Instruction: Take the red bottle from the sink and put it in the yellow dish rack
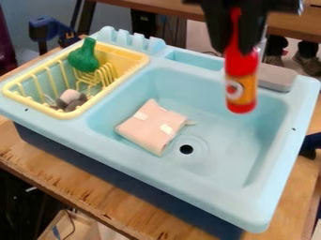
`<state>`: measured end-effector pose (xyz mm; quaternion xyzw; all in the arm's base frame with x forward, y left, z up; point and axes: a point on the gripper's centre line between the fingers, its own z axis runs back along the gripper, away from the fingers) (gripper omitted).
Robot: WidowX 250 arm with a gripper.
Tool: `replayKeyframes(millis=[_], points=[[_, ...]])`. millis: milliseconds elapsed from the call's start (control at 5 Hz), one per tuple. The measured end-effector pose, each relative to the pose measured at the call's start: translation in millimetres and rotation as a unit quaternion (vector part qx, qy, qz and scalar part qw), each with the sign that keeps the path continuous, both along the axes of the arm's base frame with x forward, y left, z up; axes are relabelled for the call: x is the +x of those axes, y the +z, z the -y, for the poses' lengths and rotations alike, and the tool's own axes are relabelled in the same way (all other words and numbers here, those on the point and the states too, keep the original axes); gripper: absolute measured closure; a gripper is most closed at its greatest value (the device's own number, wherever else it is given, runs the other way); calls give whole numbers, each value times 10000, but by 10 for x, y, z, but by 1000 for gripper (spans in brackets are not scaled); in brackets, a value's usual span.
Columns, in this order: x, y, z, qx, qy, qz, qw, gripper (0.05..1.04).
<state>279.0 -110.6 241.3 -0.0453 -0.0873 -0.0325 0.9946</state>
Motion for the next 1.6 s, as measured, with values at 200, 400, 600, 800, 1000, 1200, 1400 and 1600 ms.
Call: replayKeyframes(millis=[200,400,600,800,1000,1200,1400,1600], points=[[-257,214,-240,438,613,-321,9966,742],[-414,403,-665,405,1282,-209,9907,742],[-355,356,-1053,206,1657,-30,9860,742],[-256,293,-1327,77,1773,51,9841,742],[-130,162,-1474,-63,1788,-58,9839,742],[94,28,-1597,-129,1818,-228,9830,742],[276,-57,-1685,-7,1835,-470,9819,742],[432,-152,-1735,33,1824,-678,9809,742]])
